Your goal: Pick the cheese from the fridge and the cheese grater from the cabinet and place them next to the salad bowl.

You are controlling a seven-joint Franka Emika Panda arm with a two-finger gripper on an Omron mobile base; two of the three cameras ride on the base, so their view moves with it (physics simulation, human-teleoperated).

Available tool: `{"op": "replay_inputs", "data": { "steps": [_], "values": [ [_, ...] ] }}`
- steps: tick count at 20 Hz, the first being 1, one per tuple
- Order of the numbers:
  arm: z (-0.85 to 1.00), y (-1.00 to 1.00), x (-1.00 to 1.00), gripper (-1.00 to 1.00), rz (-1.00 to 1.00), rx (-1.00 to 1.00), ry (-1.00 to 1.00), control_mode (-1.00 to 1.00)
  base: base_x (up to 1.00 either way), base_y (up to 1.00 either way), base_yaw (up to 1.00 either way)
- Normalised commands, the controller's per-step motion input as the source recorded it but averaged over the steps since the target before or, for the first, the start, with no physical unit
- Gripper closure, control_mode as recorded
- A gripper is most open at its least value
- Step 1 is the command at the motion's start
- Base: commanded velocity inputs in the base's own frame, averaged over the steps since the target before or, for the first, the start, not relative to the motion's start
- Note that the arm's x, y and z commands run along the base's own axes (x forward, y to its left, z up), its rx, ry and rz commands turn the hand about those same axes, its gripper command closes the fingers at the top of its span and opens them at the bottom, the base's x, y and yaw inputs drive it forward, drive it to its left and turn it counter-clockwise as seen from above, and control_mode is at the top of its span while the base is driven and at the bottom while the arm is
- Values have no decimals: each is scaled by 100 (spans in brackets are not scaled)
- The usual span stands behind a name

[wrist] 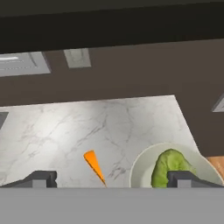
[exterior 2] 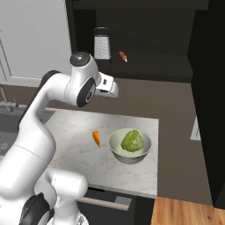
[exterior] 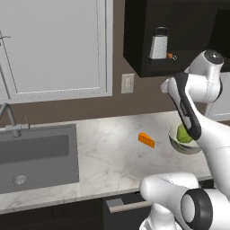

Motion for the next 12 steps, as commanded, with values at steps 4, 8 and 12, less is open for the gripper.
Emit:
{"op": "replay_inputs", "data": {
  "steps": [4,8,12],
  "values": [
    [63,0,-5,-100,-2,5,-3,-100,0,0,0],
    [62,8,0,-100,-2,0,0,-100,0,0,0],
    [49,-4,-6,-100,0,1,-1,-100,0,0,0]
  ]
}}
